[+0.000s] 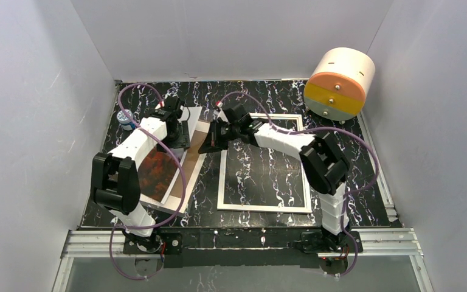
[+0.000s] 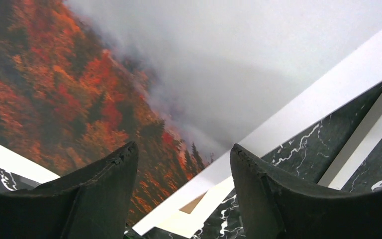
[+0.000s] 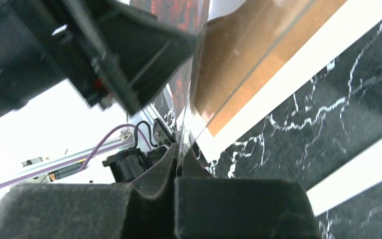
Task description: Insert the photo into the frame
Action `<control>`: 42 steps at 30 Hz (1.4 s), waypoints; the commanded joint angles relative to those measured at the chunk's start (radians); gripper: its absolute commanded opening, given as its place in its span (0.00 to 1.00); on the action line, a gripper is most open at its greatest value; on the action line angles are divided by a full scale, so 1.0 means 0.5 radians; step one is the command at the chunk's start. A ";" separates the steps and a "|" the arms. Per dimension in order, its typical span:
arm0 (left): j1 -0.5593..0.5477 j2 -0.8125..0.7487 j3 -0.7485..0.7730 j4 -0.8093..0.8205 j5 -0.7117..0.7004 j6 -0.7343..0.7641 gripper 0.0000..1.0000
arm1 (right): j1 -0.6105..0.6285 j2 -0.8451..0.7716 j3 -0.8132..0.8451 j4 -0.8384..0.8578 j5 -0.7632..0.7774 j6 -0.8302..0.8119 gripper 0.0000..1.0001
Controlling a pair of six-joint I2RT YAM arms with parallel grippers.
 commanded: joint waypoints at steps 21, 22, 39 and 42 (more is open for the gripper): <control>0.101 -0.039 0.142 0.108 0.745 -0.090 0.78 | -0.935 -0.587 0.023 -1.838 -0.059 -1.239 0.01; 0.101 -0.014 0.124 0.142 0.805 -0.090 0.78 | -0.980 -0.554 0.005 -1.807 -0.102 -1.288 0.01; 0.083 0.398 -0.183 0.515 1.180 0.030 0.69 | -1.278 -0.599 -0.763 -0.543 -0.542 -0.915 0.24; 0.081 0.406 -0.214 0.534 1.229 0.012 0.64 | -1.280 -0.679 -0.969 -0.242 -0.551 -0.742 0.36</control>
